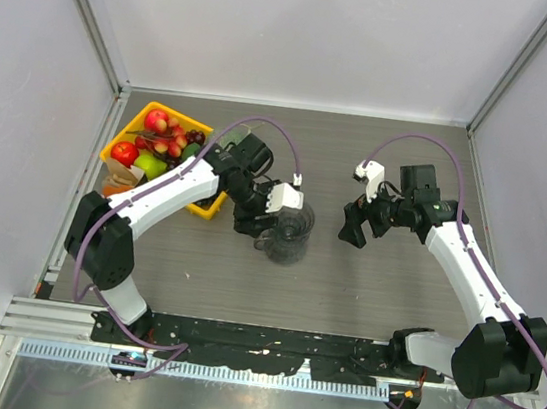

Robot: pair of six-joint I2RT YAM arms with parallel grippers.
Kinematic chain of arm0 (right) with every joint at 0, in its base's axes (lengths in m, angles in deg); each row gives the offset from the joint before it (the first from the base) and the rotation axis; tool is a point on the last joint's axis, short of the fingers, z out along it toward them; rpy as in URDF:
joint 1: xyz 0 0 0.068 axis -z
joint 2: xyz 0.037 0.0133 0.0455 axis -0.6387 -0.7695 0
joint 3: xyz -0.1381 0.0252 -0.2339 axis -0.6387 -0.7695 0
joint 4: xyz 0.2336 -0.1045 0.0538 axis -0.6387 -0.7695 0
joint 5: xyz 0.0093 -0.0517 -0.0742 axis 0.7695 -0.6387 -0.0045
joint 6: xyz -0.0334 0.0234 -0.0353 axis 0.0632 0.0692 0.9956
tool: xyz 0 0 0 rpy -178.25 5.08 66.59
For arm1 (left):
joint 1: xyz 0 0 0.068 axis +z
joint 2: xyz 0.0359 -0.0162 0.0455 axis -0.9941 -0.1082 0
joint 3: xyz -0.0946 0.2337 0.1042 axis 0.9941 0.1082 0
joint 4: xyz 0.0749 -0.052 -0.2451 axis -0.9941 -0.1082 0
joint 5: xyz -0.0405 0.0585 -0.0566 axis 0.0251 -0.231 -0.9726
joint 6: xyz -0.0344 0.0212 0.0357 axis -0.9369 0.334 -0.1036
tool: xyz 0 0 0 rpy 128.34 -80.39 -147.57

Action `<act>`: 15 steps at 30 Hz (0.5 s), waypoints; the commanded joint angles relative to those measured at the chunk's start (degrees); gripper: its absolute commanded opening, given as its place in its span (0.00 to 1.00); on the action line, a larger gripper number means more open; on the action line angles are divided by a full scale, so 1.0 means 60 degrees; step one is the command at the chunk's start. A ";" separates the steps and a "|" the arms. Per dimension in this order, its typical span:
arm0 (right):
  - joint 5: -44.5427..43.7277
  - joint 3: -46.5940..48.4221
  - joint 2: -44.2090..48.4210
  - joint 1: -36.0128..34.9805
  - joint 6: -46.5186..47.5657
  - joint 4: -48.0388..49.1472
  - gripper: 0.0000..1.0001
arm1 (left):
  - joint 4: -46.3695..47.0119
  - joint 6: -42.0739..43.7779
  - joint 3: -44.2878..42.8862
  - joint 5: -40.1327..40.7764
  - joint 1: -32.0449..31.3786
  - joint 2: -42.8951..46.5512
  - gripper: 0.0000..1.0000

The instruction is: Place the coffee filter in the dripper

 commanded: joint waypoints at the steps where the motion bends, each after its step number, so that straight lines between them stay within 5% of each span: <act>1: 0.0116 0.0052 0.0163 0.0017 0.0077 0.0040 0.95 | -0.0107 0.0068 -0.0167 -0.0164 -0.0057 0.0281 0.74; 6: 0.0159 0.0082 0.0163 0.0017 0.0077 0.0040 0.96 | -0.0532 0.0112 -0.0300 -0.0267 -0.0057 0.0631 0.99; 15: 0.0218 0.0316 0.0104 0.0090 0.0121 -0.0004 0.95 | -0.1322 0.0084 0.0010 -0.0529 0.0995 0.2667 0.99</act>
